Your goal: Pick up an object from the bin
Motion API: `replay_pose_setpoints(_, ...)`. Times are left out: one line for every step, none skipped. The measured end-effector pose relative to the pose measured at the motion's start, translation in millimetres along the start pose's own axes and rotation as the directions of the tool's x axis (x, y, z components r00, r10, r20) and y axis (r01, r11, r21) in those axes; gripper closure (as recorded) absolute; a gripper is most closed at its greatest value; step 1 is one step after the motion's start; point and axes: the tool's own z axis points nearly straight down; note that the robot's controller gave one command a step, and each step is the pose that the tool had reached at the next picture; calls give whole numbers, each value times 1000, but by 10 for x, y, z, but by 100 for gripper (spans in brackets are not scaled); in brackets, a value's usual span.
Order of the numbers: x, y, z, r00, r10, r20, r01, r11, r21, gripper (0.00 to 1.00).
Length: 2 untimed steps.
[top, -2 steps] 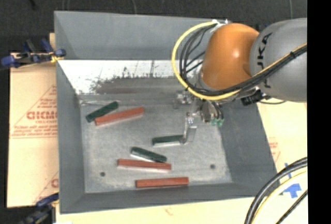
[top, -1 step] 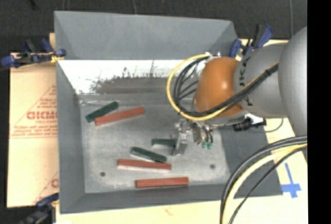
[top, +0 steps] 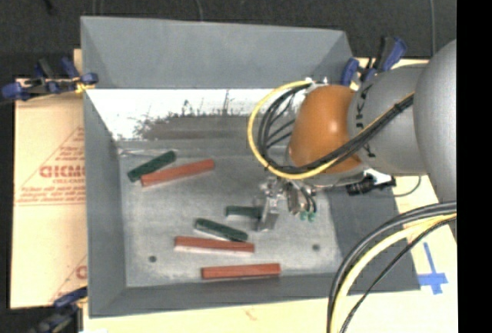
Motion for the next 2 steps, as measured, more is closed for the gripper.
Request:
replay_pose_setpoints(-201,25,-860,999,-41,1,41,999,1,100)
replay_pose_setpoints(-201,25,-860,999,-41,1,41,999,1,100)
